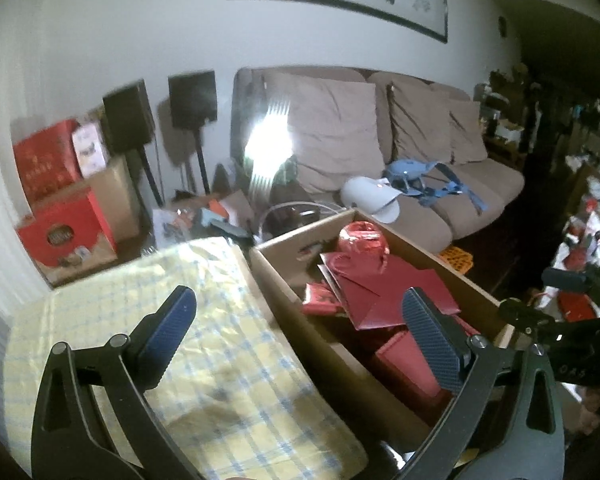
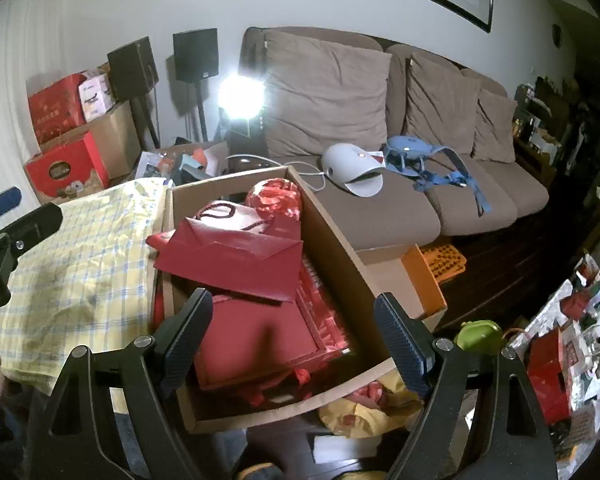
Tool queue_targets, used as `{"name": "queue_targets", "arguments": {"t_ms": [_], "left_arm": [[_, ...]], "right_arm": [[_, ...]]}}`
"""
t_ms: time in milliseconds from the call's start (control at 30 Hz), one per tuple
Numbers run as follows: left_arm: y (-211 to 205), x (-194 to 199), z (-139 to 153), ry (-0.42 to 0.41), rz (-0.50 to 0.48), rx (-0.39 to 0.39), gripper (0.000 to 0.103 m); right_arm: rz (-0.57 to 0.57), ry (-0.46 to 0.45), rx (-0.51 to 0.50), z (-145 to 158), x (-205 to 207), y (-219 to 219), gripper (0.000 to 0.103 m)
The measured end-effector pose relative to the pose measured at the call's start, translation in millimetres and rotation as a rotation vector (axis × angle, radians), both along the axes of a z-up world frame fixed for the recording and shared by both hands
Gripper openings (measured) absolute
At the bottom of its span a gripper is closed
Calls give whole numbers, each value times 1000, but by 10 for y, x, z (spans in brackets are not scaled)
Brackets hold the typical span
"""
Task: Organize objects
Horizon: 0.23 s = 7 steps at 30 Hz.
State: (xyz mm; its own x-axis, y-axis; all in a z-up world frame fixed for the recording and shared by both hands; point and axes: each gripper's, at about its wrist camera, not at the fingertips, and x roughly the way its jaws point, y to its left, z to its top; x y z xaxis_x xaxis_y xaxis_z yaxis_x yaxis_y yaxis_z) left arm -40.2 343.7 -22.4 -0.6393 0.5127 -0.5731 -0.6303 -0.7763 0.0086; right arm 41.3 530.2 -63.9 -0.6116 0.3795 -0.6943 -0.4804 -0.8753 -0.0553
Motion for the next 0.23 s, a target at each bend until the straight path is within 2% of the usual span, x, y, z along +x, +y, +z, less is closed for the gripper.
{"name": "queue_targets", "arguments": {"t_ms": [233], "left_arm": [[-11,6,43,-11,-10,7,103]], "right_arm": [[0,5,6,19,12,-11,84]]}}
